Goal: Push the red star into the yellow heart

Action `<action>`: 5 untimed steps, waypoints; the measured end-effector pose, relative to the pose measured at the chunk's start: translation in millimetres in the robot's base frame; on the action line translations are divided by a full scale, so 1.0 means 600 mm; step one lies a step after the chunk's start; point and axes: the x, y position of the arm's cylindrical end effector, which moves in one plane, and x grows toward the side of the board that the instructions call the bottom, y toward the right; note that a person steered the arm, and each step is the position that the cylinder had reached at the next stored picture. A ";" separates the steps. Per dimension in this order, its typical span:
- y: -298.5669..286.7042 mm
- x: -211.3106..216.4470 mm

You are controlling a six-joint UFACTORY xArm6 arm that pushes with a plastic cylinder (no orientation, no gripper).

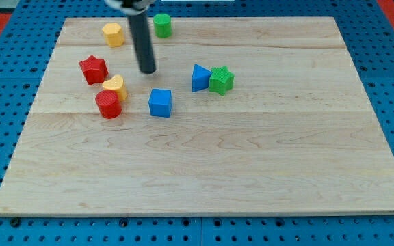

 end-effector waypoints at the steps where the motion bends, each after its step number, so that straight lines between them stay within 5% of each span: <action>1: -0.111 -0.053; 3: -0.230 0.025; 4: -0.182 0.092; 5: -0.247 -0.004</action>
